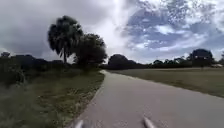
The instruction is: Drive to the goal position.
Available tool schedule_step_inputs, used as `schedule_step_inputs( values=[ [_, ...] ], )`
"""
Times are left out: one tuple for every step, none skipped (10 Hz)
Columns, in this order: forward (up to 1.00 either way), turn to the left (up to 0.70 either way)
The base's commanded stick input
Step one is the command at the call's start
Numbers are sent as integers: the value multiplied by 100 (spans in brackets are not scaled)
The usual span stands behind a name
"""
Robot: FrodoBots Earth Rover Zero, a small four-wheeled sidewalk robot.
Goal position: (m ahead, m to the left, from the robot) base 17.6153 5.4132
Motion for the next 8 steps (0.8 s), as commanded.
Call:
schedule_step_inputs(
  values=[
    [70, 0],
    [70, 0],
    [70, 0],
    [70, 0],
    [70, 0],
    [70, 0],
    [70, 0],
    [70, 0]
  ],
)
